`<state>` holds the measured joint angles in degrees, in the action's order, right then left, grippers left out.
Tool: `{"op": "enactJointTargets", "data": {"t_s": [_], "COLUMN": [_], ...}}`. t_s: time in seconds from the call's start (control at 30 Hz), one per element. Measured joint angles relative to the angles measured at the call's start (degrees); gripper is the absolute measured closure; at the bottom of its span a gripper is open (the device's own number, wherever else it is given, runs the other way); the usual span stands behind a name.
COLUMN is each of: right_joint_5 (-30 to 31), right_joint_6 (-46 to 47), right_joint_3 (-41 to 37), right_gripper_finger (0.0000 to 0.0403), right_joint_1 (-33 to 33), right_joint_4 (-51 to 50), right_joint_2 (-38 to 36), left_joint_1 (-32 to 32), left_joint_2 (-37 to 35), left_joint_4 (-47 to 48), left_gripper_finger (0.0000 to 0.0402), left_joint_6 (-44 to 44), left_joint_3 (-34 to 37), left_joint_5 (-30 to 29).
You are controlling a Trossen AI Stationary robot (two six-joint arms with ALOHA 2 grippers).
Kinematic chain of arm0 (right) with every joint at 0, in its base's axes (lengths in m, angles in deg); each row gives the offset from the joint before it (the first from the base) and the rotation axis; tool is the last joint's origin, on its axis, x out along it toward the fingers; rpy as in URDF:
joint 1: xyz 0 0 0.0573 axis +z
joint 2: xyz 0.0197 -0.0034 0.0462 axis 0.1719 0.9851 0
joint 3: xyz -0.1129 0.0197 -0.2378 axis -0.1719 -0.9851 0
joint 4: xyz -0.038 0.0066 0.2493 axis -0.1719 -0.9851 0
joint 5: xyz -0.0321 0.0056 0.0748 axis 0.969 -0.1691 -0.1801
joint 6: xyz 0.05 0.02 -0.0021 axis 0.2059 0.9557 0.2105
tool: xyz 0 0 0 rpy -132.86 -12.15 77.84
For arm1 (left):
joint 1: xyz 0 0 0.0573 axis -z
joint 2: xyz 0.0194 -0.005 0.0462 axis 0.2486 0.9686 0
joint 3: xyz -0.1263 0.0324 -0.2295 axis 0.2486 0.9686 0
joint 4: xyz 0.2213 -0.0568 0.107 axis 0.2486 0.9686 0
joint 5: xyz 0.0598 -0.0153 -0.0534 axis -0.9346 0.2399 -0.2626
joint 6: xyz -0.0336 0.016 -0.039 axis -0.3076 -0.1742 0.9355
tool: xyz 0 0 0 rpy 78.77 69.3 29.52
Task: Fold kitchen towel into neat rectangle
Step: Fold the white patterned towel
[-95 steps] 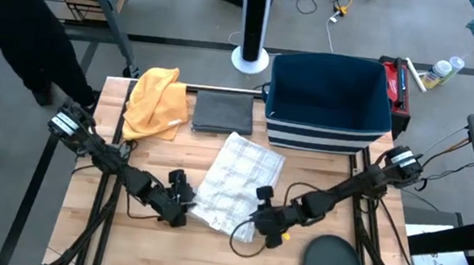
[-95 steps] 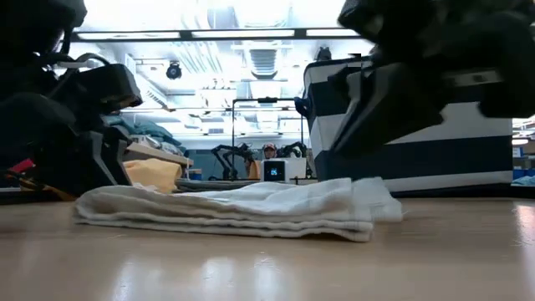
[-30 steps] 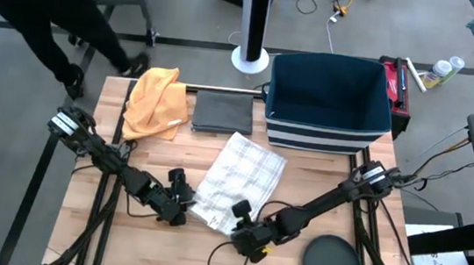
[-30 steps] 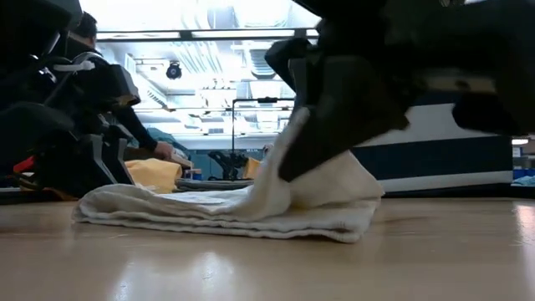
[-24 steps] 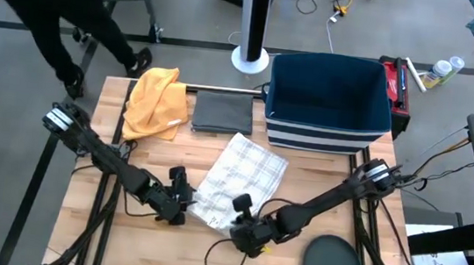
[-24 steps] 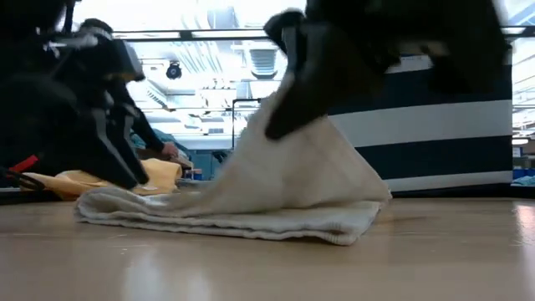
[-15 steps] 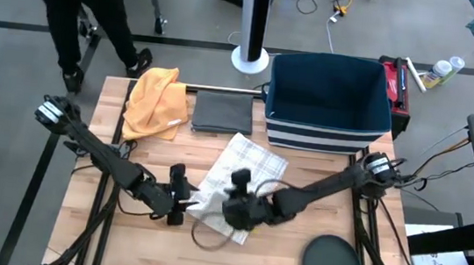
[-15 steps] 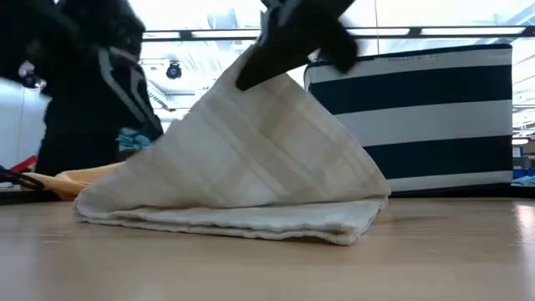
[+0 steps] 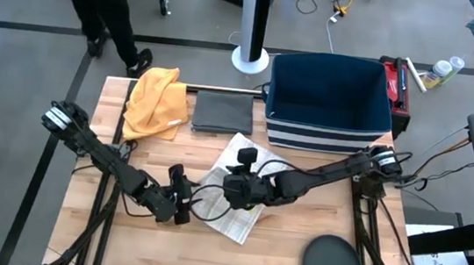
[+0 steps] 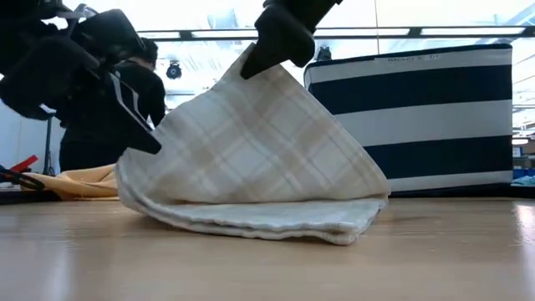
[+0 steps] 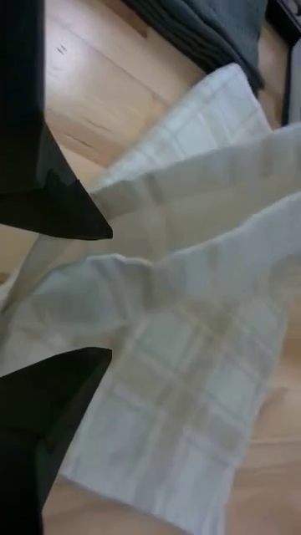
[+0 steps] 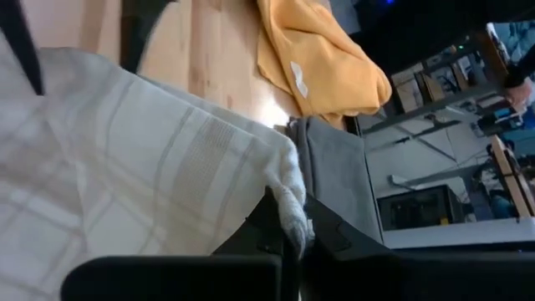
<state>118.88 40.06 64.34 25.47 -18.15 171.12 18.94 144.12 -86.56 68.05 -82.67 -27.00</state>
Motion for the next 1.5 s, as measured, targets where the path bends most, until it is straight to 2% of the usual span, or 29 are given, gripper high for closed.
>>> {"op": "enactJointTargets", "data": {"t_s": [0.13, 0.3, 0.87, 0.97, 1.03, 1.2, 1.33, 1.5], "right_joint_5": [-4.0, -5.3, -5.3, -5.3, -5.3, -5.3, -5.3, -5.3], "right_joint_6": [2.2, 3.2, 3.6, 4.4, 4.4, 4.2, 4.0, 4.4], "right_joint_3": [0.0, 0.0, -0.1, -0.1, -0.1, -0.1, -0.1, -0.1], "right_gripper_finger": [0.04, 0.04, 0.04, 0.04, 0.04, 0.04, 0.04, 0.04], "right_joint_1": [0.0, 0.0, 0.0, 0.3, 0.2, 0.2, 0.1, 0.2], "right_joint_4": [-0.1, -0.3, -1.5, -2.4, -2.6, -2.4, -1.9, -1.9], "right_joint_2": [0.0, 0.0, 0.0, 0.0, 0.0, 0.0, 0.0, 0.0], "left_joint_1": [0.0, 0.3, 2.2, 3.0, 4.2, 4.9, 4.9, 5.0], "left_joint_2": [-0.2, -1.1, 1.3, 1.2, 1.2, 1.2, 1.3, 1.3], "left_joint_4": [1.0, 3.1, 4.1, 4.5, 7.2, 17.0, 16.9, 16.4], "left_gripper_finger": [0.017, 0.0165, 0.0217, 0.0235, 0.0254, 0.0332, 0.0391, 0.0393], "left_joint_6": [3.2, 8.1, 15.1, 16.0, 15.9, 17.8, 17.6, 17.7], "left_joint_3": [0.0, 0.0, -0.2, -2.1, -3.7, -6.9, -6.3, -6.1], "left_joint_5": [-0.5, -0.1, 1.8, 5.3, 4.4, 1.2, 1.3, 1.3]}}
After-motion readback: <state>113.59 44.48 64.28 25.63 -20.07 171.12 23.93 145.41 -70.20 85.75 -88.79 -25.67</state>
